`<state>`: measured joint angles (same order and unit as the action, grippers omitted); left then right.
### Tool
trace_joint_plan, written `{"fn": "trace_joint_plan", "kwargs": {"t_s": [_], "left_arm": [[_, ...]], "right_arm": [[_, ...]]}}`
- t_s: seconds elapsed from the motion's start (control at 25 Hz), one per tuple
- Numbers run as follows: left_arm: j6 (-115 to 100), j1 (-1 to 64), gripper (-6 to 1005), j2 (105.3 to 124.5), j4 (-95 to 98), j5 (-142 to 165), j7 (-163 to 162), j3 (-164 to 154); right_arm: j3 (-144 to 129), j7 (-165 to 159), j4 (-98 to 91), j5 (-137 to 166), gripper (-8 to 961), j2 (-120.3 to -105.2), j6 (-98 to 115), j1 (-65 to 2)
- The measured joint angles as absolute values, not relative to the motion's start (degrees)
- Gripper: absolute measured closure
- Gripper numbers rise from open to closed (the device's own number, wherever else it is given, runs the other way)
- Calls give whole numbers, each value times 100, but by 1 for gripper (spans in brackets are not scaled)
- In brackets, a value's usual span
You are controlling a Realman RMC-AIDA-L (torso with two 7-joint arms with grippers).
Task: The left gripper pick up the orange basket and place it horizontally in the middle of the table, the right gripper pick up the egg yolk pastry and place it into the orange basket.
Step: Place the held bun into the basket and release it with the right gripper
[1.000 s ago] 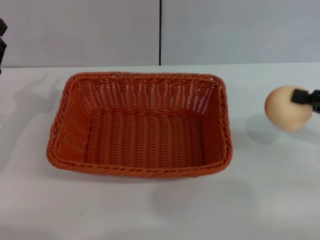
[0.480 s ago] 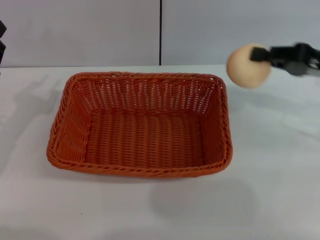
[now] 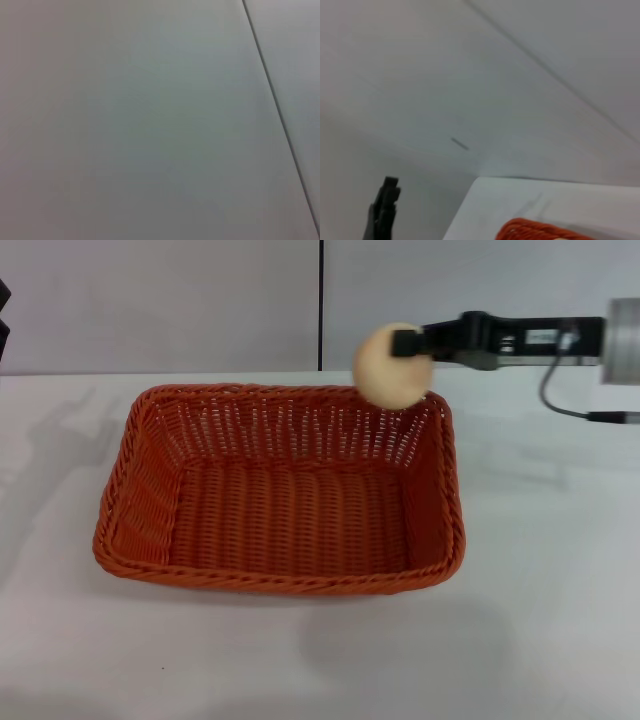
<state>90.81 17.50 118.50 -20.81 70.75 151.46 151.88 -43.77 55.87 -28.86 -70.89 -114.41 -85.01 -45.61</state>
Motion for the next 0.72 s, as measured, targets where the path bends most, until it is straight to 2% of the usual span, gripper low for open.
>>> {"fn": "trace_joint_plan", "kwargs": {"t_s": [0.16, 0.2, 0.24, 0.44, 0.72], "left_arm": [[9072, 1816, 677, 11848, -2081, 7075, 15154, 15188], [9073, 1828, 678, 11847, -2081, 7075, 15154, 15188], [9072, 1830, 678, 11847, -2081, 7075, 15155, 15188], [9039, 1835, 677, 11843, -2083, 7075, 15161, 15188], [9027, 1854, 678, 11839, -2083, 7074, 15167, 15188]], "right_arm": [[-4523, 5560, -2524, -7084, 913, -11578, -8369, -4828], [-4523, 5560, -2524, -7084, 913, -11578, -8369, -4828], [-4597, 5563, -2466, -7090, 913, -11650, -8328, -4847], [-4688, 5526, -2443, -7116, 913, -11791, -8327, -4880], [-5033, 5429, -2353, -7123, 914, -11830, -8052, -4928]]}}
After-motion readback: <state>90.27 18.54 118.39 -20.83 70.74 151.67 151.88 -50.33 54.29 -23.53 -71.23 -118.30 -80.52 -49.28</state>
